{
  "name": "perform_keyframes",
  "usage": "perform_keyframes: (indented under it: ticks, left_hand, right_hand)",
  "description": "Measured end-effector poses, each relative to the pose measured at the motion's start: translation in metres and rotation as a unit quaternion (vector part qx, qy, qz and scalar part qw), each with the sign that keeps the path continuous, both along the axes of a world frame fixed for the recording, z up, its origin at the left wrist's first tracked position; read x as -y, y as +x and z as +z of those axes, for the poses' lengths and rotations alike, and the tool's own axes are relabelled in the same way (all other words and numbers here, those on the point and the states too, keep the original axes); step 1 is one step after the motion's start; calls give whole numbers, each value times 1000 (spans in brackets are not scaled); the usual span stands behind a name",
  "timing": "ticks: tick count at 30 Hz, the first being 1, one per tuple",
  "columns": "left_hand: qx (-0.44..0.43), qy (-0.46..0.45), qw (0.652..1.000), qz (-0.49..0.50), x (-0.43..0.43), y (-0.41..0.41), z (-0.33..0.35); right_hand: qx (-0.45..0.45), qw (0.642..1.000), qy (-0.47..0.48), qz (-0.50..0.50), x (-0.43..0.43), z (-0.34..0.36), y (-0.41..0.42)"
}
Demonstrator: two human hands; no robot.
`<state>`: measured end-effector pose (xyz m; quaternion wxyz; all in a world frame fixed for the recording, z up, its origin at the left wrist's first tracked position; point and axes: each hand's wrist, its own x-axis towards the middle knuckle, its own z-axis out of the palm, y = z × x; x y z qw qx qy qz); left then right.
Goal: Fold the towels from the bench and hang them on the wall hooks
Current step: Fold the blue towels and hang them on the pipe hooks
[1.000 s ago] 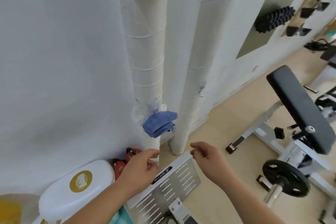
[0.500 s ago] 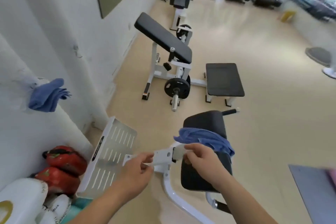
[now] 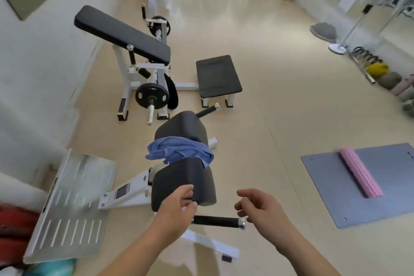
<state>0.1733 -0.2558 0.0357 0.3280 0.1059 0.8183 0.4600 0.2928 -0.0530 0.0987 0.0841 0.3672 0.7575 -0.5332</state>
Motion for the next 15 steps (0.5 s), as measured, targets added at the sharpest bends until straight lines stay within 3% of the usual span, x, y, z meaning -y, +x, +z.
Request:
perform_keyframes:
  ticks: [6, 15]
  left_hand:
    - [26, -30, 998, 55, -31, 19, -5]
    - [108, -53, 982, 144, -66, -52, -47]
  right_hand:
    - [19, 998, -7, 52, -47, -15, -14]
    - [65, 988, 32, 134, -75, -62, -117]
